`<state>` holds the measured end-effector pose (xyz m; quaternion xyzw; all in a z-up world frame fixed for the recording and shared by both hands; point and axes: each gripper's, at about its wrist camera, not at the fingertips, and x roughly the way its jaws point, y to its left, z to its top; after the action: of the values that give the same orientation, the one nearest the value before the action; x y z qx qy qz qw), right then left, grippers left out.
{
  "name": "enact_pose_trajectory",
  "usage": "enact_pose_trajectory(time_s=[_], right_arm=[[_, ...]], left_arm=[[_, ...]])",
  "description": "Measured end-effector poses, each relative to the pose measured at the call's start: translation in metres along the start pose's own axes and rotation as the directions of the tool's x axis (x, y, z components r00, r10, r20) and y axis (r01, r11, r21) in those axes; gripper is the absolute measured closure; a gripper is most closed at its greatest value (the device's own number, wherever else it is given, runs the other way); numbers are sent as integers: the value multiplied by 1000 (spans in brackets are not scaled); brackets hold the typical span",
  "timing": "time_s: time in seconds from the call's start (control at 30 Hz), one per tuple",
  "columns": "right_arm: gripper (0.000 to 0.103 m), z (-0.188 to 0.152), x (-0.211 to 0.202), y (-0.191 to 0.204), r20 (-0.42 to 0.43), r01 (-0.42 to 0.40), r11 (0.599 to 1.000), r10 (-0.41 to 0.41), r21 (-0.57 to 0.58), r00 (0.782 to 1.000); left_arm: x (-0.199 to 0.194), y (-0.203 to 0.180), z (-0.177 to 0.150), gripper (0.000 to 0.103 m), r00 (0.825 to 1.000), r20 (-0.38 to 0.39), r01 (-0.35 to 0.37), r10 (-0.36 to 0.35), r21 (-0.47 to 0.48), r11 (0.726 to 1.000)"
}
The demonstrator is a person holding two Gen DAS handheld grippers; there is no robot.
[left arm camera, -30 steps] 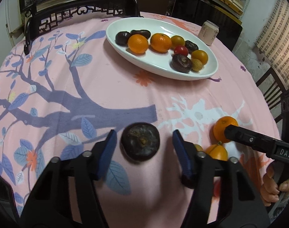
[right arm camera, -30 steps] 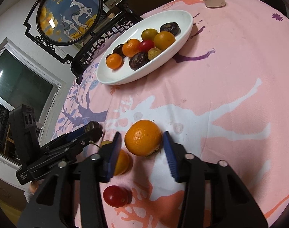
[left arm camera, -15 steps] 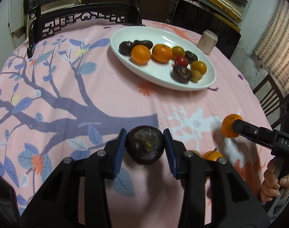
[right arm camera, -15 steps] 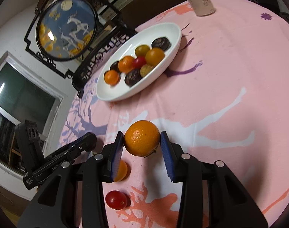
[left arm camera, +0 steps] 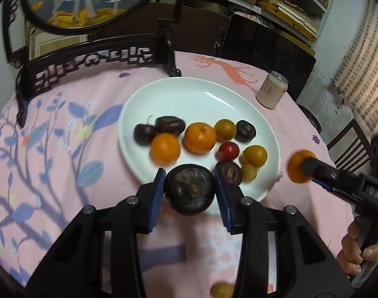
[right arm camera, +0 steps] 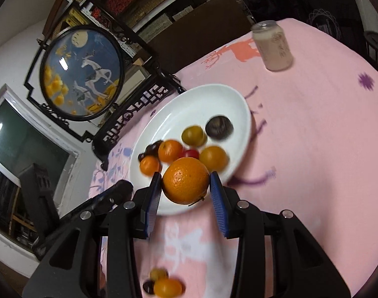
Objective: Organize fruits
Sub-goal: 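Lower the mangosteen and orange onto the white plate and open both tools, then grasp a dark red cherry with the left tool while the right tool grasps another orange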
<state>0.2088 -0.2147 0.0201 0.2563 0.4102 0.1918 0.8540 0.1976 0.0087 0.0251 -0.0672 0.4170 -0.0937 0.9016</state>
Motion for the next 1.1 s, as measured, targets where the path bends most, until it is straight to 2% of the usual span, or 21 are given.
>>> enact_pose_trajectory(time_s=[0.17, 0.2, 0.23, 0.27, 0.5, 0.53, 0.57, 0.6, 0.87, 1.0, 1.07, 1.1], right_arm=[[63, 13, 40, 5, -26, -4, 1000, 3, -7, 1000], [62, 14, 44, 5, -27, -13, 1000, 13, -6, 1000], [62, 15, 48, 4, -26, -25, 1000, 25, -2, 999], [61, 15, 48, 4, -27, -31, 1000, 31, 2, 999], [58, 5, 27, 1, -15, -54, 998, 54, -22, 998], [57, 1, 22, 1, -14, -46, 999, 46, -27, 999], [57, -2, 18, 2, -10, -43, 999, 42, -29, 999], [56, -7, 12, 2, -6, -43, 998, 43, -34, 999], [52, -49, -18, 5, -31, -84, 995, 83, -51, 996], [52, -75, -26, 8, -83, -128, 990, 124, -55, 989], [52, -89, -26, 12, -130, -152, 986, 143, -63, 981], [52, -95, -26, 13, -149, -162, 984, 150, -68, 977]], left_arm=[[27, 0, 2, 60, 999, -33, 2, -2, 5, 1000], [29, 2, 1, 56, 999, -35, 3, -3, 2, 1000], [31, 4, 1, 46, 999, -35, 5, -5, -3, 1000], [31, 6, 1, 41, 1000, -30, 5, -5, -7, 1000], [18, 12, -4, 39, 1000, -7, 21, -21, -24, 999], [15, 12, -6, 37, 1000, 0, 13, -13, -19, 1000], [11, 12, -9, 29, 1000, 4, -7, 7, -17, 1000], [8, 12, -12, 25, 1000, 9, -17, 17, -18, 1000], [-15, 18, -39, 25, 999, 19, -37, 37, -21, 999], [-27, 22, -60, 23, 998, 7, -67, 68, -20, 998], [-35, 25, -71, 15, 996, 6, -87, 87, -22, 996], [-39, 26, -76, 14, 995, 10, -97, 97, -25, 995]])
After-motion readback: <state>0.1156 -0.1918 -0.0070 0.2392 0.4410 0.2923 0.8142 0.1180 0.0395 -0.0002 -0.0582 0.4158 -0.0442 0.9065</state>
